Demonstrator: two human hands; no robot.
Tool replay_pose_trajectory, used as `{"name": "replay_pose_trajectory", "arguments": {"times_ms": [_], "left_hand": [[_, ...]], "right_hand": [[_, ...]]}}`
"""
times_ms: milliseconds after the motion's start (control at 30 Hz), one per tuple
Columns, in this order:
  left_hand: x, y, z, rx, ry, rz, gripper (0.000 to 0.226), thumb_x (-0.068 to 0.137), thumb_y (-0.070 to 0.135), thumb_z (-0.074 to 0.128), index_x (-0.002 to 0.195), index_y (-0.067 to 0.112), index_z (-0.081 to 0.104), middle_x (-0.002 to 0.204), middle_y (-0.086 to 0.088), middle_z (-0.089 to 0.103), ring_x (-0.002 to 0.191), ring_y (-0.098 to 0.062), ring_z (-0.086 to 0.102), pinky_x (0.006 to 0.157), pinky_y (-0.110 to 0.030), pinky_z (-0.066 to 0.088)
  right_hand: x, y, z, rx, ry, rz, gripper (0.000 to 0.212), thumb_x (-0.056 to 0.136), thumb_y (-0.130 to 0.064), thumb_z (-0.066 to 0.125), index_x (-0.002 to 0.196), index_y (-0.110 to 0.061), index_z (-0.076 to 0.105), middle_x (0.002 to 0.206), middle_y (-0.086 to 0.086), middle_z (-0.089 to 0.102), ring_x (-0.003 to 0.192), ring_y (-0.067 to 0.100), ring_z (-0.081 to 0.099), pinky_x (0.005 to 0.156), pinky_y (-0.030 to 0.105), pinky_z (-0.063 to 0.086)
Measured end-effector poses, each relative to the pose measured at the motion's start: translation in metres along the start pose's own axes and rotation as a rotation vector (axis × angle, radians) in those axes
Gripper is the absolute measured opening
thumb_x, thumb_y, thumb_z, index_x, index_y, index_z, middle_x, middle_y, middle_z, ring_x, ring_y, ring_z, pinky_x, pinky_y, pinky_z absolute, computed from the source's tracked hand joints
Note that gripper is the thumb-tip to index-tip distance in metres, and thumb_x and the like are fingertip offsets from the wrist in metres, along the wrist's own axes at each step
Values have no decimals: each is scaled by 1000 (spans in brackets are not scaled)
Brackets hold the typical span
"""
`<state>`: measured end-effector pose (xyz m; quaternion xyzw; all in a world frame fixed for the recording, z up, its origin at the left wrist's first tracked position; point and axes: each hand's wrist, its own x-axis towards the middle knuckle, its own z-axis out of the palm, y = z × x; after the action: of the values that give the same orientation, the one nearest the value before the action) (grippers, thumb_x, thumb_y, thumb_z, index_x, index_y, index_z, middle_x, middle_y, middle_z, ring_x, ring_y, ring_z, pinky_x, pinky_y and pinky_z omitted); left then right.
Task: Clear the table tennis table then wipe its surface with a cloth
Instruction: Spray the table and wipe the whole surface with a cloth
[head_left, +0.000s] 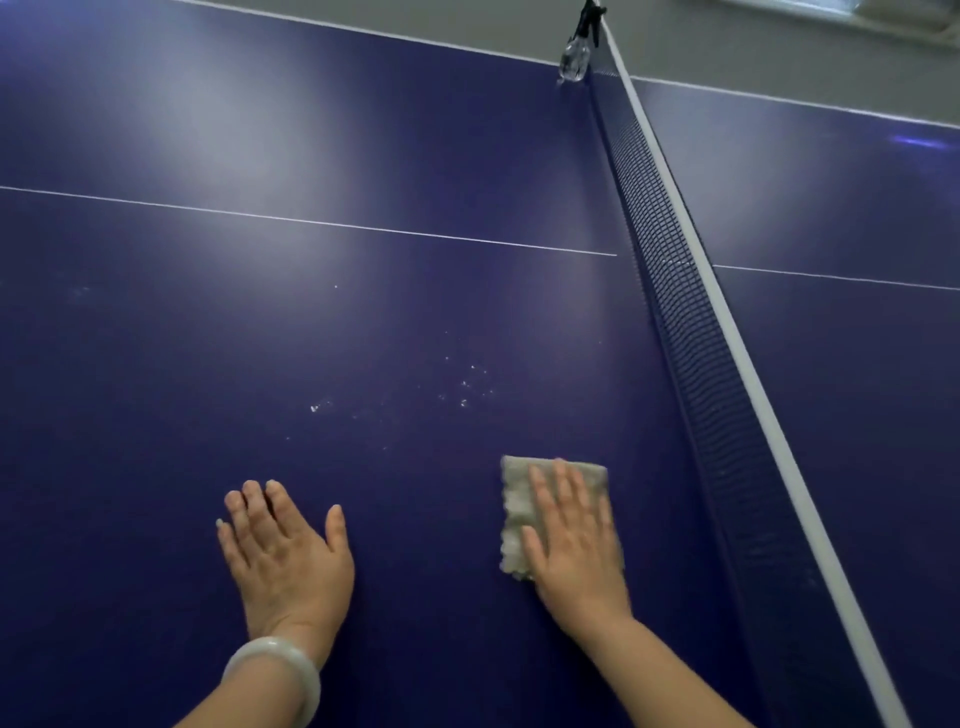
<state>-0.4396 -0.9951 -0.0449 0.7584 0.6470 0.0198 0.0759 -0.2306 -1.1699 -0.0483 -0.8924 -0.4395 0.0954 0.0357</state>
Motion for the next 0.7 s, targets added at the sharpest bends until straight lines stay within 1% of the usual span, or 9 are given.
{"name": "replay_pose_trajectory", "arguments": {"times_ms": [67,167,233,300,400,500,567,600,700], "left_hand": [[5,16,-6,-124,0,-89,75,96,44,41,150,-3,18,158,-23,12,149,-33,0,121,-46,-5],[11,51,-13,-238,-69,-256,84,95,49,43,151,-4,8,159,-24,0,148,-34,-9,119,-49,-10],[11,64,-7,-188,-77,-289,89,94,54,39,151,-4,2,159,-25,-5,148,-35,-11,119,-51,-11],[10,68,2,-98,-40,-288,91,93,56,34,150,-5,0,158,-27,-4,147,-37,-10,119,-53,-8],[11,69,9,-32,10,-300,89,93,54,32,149,-8,4,157,-29,1,147,-39,-5,119,-55,-5],[13,72,14,-17,29,-303,86,93,50,36,149,-9,9,156,-31,6,147,-40,-2,119,-55,-3],[15,70,18,3,43,-307,86,92,50,37,149,-9,11,156,-31,8,147,-40,0,119,-55,-2],[15,69,20,12,46,-312,86,92,50,37,149,-9,11,156,-31,8,147,-40,0,119,-55,-1],[15,67,24,4,65,-313,86,93,50,38,149,-9,10,157,-31,8,147,-40,1,119,-54,-3]], "right_hand": [[-3,39,-6,-40,42,190,68,94,-55,6,154,-27,-5,162,-2,-10,148,14,-16,120,44,-7],[19,72,-19,-30,-12,357,70,88,-58,-5,150,-28,-16,161,1,-16,147,16,-19,120,42,-12],[42,79,-28,-20,-35,396,64,96,-54,5,149,-27,-20,161,3,-18,148,18,-19,120,43,-12],[72,79,-34,-9,-43,416,65,101,-49,15,152,-25,-16,162,4,-16,148,20,-16,120,43,-11],[121,79,-40,11,-25,430,65,101,-49,20,155,-23,-7,163,5,-11,149,21,-12,120,44,-9],[172,74,-48,50,-28,438,66,100,-49,20,156,-22,-3,163,6,-11,149,21,-12,120,46,-9],[200,56,-50,39,-52,390,67,101,-50,20,156,-21,-4,162,7,-13,149,22,-14,120,46,-9],[207,42,-50,20,-60,309,67,101,-50,20,156,-22,-5,162,8,-14,149,23,-14,120,46,-9],[204,0,-41,-15,-76,-98,64,102,-49,22,155,-28,-6,162,2,-16,148,19,-17,119,41,-13]]}}
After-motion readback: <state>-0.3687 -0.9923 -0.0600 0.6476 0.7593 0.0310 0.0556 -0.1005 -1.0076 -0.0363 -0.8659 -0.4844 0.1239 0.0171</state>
